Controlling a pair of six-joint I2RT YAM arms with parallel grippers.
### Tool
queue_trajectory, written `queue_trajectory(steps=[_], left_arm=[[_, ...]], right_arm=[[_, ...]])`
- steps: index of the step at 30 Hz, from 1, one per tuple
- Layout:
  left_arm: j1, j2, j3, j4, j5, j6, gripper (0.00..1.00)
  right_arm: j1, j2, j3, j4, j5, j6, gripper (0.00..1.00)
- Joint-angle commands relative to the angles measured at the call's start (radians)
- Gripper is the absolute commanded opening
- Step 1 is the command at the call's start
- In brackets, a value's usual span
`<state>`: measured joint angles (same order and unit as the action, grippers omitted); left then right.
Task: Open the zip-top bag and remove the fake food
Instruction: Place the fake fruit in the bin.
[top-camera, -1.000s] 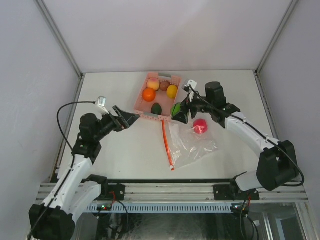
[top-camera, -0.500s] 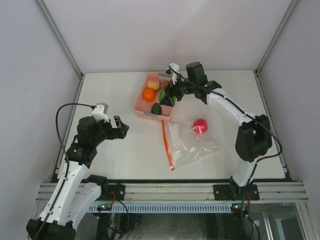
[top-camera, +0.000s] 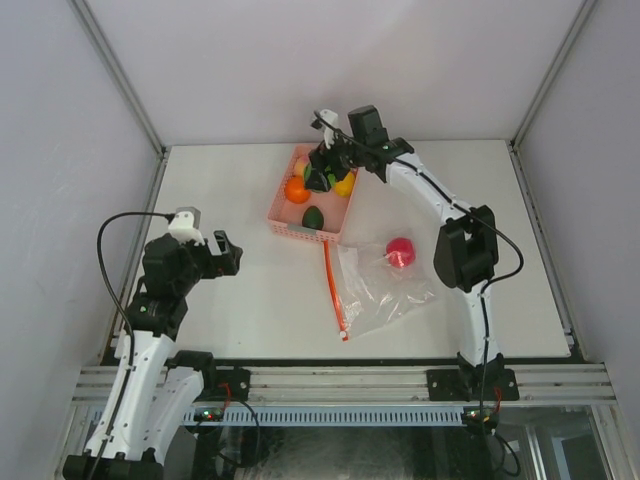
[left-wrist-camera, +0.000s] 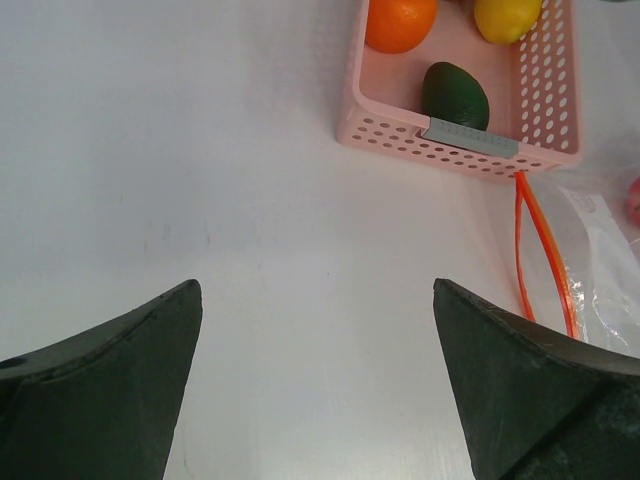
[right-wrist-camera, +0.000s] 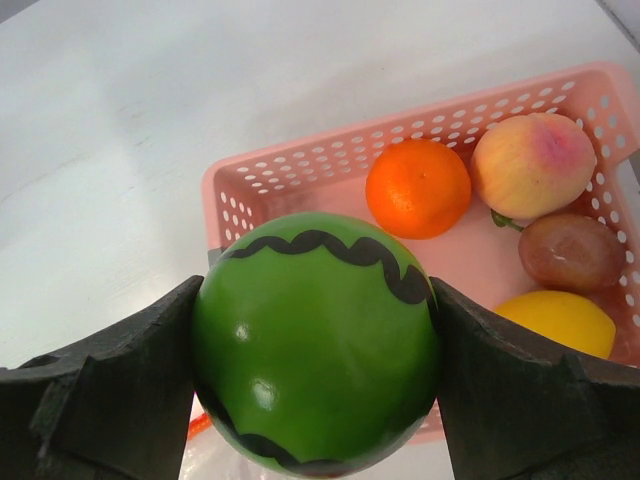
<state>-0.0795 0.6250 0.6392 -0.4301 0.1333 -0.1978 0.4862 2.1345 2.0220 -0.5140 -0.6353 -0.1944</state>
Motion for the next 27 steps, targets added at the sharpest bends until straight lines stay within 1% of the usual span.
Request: queue_trajectory(steps=[1, 13, 20, 24, 27], left_arm=[[0.016, 0.001, 0.041, 0.011, -0.006, 0.024, 1.0], [0.022, -0.003, 0.04, 0.01, -0.017, 0.024, 1.0], [0.033, -0.005, 0.04, 0.01, -0.017, 0.021, 1.0], [0.038, -0.007, 0.04, 0.01, -0.017, 0.021, 1.0], [0.042, -0.006, 0.04, 0.01, -0.013, 0.022, 1.0]], right_arm=[[0.034, 0.033, 0.068, 0.008, 0.033, -0.001, 0.03], [0.072, 0.108, 0.127, 0.079, 0.064, 0.007, 0.05], [0.083, 0.154, 0.141, 0.113, 0.062, 0.049, 0.08], [0.099, 0.172, 0.142, 0.121, 0.065, 0.071, 0.15], [0.103, 0.185, 0.141, 0.127, 0.068, 0.084, 0.25]])
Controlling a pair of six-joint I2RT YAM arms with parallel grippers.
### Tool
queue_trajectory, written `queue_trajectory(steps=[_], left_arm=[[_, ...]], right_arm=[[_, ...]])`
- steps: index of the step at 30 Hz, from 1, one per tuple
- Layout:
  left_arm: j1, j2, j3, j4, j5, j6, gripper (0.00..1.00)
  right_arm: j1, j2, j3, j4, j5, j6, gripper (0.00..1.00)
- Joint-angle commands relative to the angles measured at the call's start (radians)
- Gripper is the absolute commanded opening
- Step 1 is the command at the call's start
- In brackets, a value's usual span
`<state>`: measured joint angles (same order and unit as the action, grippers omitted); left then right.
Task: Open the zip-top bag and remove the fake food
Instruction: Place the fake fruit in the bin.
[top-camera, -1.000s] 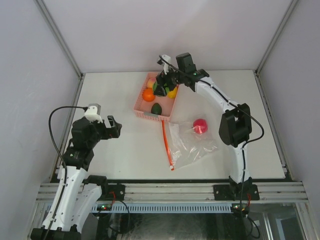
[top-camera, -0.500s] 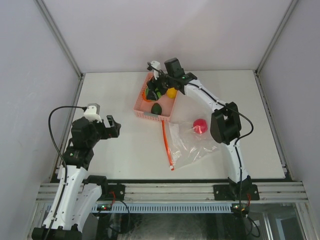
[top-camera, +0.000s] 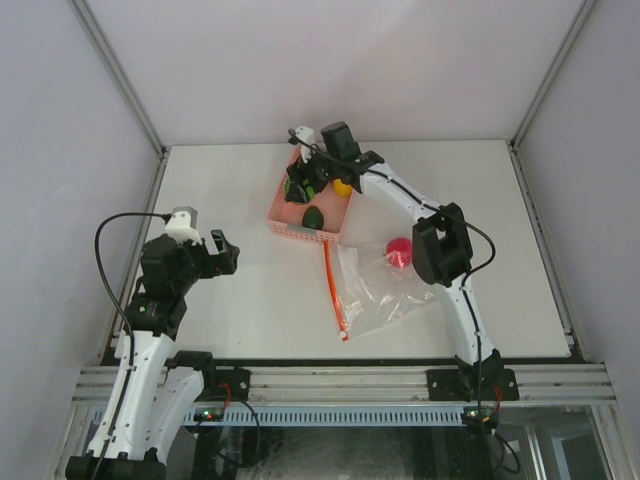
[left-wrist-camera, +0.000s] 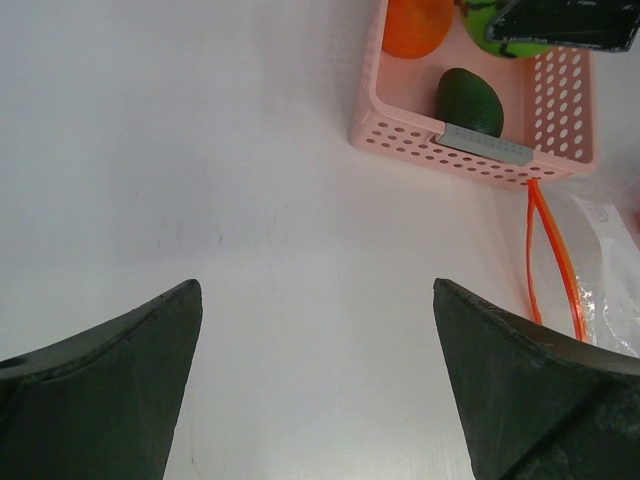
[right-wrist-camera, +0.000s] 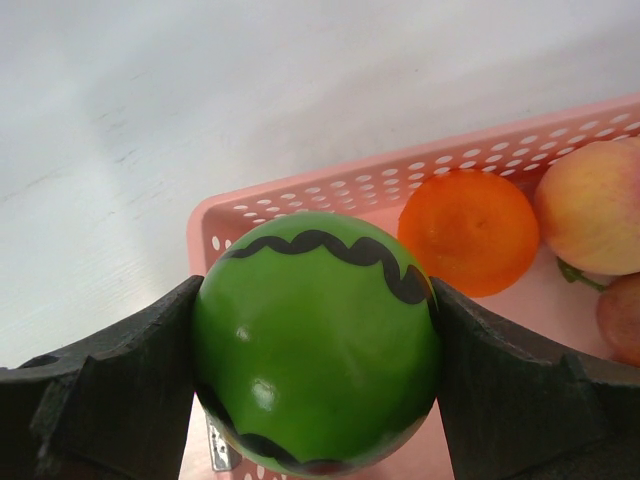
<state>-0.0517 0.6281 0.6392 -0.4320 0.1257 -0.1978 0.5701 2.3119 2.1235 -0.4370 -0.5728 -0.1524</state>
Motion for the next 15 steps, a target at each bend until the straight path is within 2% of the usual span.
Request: queue_trajectory(steps=[1, 5, 8, 9, 15], left_arm=[[0.015, -0.009, 0.04, 0.012, -0.006, 0.021, 1.0], [0.023, -0.008, 0.04, 0.012, 0.001, 0.02, 1.0], [0.027, -0.008, 0.04, 0.012, 0.008, 0.019, 1.0], [0.028, -0.007, 0.039, 0.013, 0.009, 0.018, 1.0], [0.033, 0.002, 0.04, 0.013, 0.037, 0.019, 1.0]], right_arm=[[0.019, 0.01, 0.039, 0.052, 0.011, 0.044, 0.31], [0.02, 0.02, 0.03, 0.059, 0.022, 0.059, 0.58], [0.02, 0.026, 0.013, 0.074, 0.041, 0.073, 0.86], [0.021, 0.025, 0.011, 0.076, 0.043, 0.077, 0.99], [0.022, 0.004, 0.012, 0.066, 0.037, 0.086, 1.0]])
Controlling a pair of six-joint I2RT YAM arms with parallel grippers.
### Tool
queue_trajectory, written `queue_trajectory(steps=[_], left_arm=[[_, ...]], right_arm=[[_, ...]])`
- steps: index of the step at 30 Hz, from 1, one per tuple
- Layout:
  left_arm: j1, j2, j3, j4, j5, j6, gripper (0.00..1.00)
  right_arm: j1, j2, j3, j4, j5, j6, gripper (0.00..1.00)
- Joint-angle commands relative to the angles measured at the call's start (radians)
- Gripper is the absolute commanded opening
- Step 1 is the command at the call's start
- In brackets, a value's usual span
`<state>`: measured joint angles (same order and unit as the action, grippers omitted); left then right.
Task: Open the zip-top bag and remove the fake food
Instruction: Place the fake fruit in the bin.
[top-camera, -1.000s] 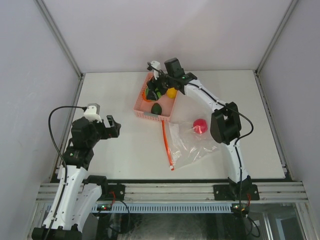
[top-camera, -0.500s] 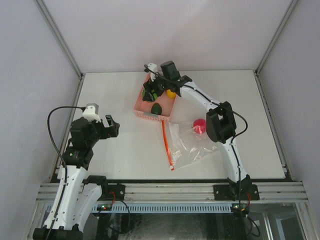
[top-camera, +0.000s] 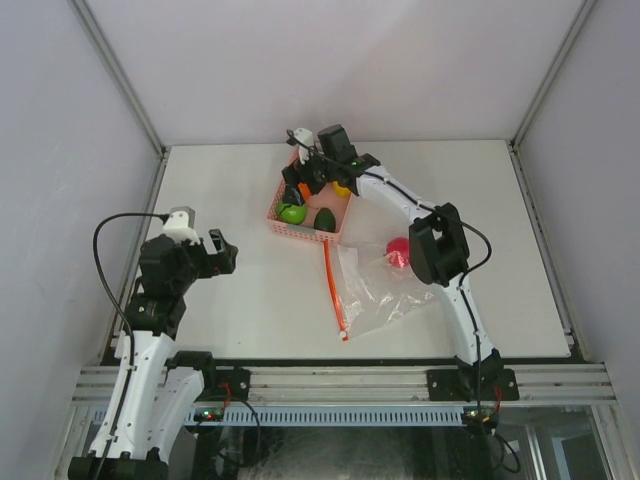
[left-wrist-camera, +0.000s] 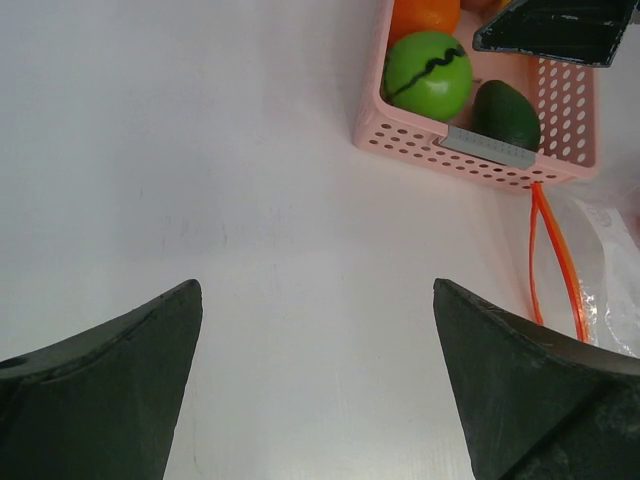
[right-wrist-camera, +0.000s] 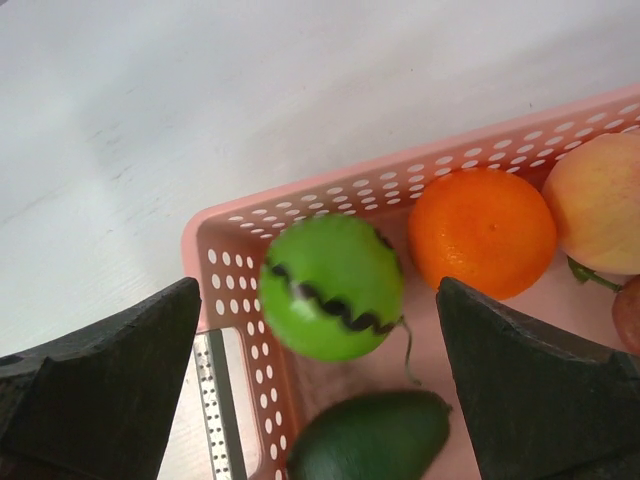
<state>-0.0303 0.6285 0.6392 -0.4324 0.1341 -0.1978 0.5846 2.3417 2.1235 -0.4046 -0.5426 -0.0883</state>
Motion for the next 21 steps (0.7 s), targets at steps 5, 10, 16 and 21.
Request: queue_trajectory(steps=[5, 10, 16, 21], left_arm=[[0.013, -0.008, 0.04, 0.025, 0.053, 0.004, 1.0], [0.012, -0.026, -0.005, 0.15, 0.138, -0.152, 1.0], [0.012, 0.008, -0.055, 0.183, 0.187, -0.28, 1.0], [0.012, 0.042, -0.095, 0.341, 0.233, -0.329, 1.0]], right_arm=[[-0.016, -0.105, 0.012, -0.042, -0.02, -0.02, 1.0], [-0.118, -0.386, -0.24, -0.026, -0.095, -0.114, 1.0], [-0.276, -0.613, -0.482, -0.047, -0.205, -0.149, 1.0], [-0.355, -0.881, -0.859, 0.108, -0.161, -0.276, 1.0]])
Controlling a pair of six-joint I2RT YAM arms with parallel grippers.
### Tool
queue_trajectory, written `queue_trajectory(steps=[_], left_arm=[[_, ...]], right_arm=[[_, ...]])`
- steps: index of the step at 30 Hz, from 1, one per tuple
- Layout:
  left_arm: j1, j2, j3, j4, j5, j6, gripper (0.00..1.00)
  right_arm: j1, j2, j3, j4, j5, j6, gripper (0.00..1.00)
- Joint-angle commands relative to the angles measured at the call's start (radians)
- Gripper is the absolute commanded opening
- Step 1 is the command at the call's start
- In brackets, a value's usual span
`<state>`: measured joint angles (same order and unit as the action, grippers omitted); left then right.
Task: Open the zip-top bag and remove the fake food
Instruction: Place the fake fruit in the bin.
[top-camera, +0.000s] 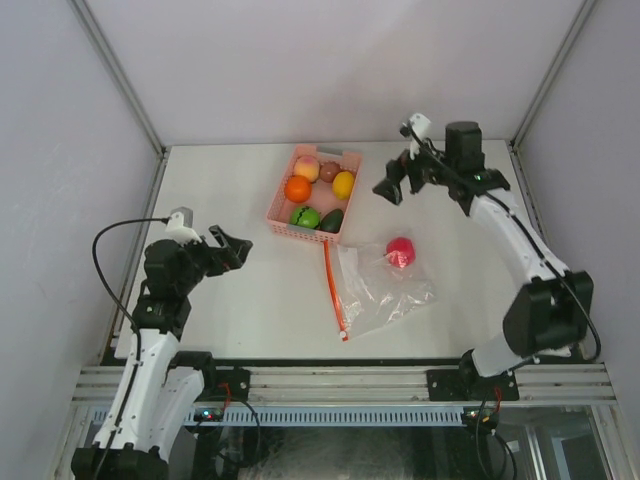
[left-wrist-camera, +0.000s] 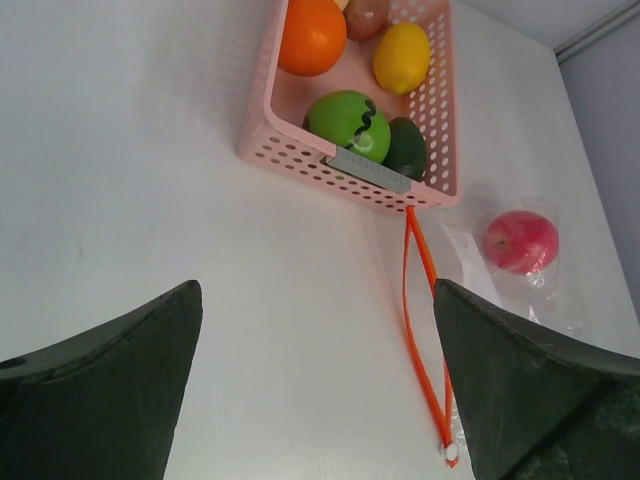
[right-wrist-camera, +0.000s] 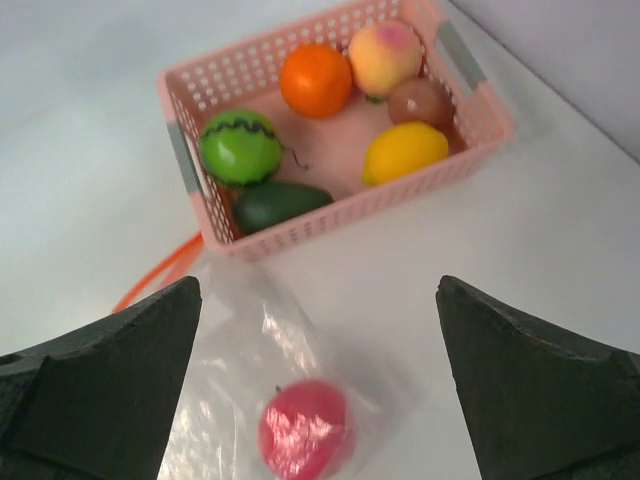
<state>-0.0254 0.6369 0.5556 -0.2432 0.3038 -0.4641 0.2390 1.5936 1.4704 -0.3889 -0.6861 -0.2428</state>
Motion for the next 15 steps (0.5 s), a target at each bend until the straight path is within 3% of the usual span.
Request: queue_trajectory(steps=[1, 4, 8, 10, 12, 15], left_arm=[[0.007, 0.056, 0.012, 0.151, 0.065, -0.029, 1.0], [0.007, 0.074, 0.039, 0.191, 0.047, -0.051, 1.0], [-0.004, 0.035, -0.055, 0.349, 0.074, -0.166, 1.0], [-0.053, 0.031, -0.041, 0.318, 0.055, -0.118, 1.0], [-0.167, 0.029, 0.007, 0.216, -0.075, -0.015, 1.0], [-0.429, 0.043, 0.061, 0.102, -0.36, 0.137, 1.0]], right_arm=[[-0.014, -0.16, -0.257, 0.101, -0.023, -0.148, 1.0], [-0.016, -0.182, -0.34, 0.112, -0.094, -0.192, 1.0], [-0.046, -0.205, -0.323, 0.057, -0.186, -0.232, 1.0], [-0.072, -0.225, -0.33, 0.017, -0.242, -0.278, 1.0], [-0.098, -0.252, -0.358, -0.005, -0.289, -0.331, 1.0], [-0.127, -0.301, -0.426, -0.053, -0.355, -0.476, 1.0]])
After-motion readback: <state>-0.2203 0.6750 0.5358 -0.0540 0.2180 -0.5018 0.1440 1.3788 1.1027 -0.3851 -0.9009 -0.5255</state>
